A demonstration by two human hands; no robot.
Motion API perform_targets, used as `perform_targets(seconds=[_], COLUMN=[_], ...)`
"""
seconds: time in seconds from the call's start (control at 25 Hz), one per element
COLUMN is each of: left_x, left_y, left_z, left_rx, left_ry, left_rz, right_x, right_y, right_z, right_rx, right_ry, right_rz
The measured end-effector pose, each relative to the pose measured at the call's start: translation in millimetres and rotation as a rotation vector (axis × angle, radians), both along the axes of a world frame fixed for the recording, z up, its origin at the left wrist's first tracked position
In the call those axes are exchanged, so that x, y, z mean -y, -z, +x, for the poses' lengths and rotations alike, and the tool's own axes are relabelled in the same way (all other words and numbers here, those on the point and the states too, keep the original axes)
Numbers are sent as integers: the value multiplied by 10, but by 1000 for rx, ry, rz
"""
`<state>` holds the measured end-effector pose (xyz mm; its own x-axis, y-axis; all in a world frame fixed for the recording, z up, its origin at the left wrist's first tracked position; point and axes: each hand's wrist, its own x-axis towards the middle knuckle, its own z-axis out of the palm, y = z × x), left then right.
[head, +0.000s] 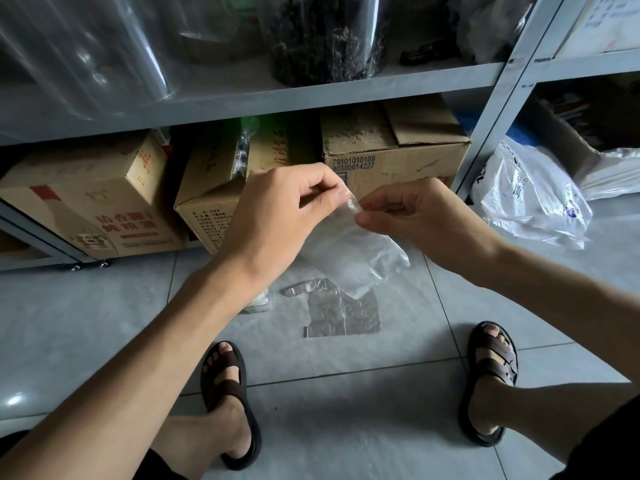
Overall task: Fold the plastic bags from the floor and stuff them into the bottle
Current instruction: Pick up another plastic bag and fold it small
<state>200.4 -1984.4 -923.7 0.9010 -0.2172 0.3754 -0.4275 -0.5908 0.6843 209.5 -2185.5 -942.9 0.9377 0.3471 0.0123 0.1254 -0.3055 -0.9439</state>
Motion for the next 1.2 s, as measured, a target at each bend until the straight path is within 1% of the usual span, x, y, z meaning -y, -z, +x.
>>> perform_targets(seconds=[0.16,0.28,0.36,0.44,0.6,0.72,0.76,0.88,0.92,1.04,1.08,1.12,1.2], left_x=[-54,-122,-173,-224,-297,-294,-290,-247,-226,-180,-171,-173,-163], left_y=[-20,-44,-75,-98,-121,-111,-105,-78,-70,-66,-75,-68,-48], left_z=[5,40,60,84,99,91,91,82,79,87,87,91,89], left_rx=[164,271,311,309,236,181,163,84,56,-24,-79,-163,-408], left_ry=[12,-22,-42,-33,-5,18,29,78,95,139,144,126,17], left_rz=[60,124,137,119,68,66,71,102,114,111,63,-32,-323], right_x=[30,72,97,124,158,158,142,82,47,-97,-126,-141,-144], right_y=[45,64,83,122,150,146,127,66,45,-25,-39,-45,-66], right_z=[18,15,17,17,7,21,19,21,7,-75,-93,-97,-90], right_rx=[25,54,50,22,-33,-8,-26,-124,-132,-132,-139,-161,-214], right_ry=[-43,-48,-58,-95,-155,-188,-206,-194,-185,-165,-154,-125,-32], right_rz=[-117,-212,-256,-295,-335,-369,-313,-35,21,73,85,109,174])
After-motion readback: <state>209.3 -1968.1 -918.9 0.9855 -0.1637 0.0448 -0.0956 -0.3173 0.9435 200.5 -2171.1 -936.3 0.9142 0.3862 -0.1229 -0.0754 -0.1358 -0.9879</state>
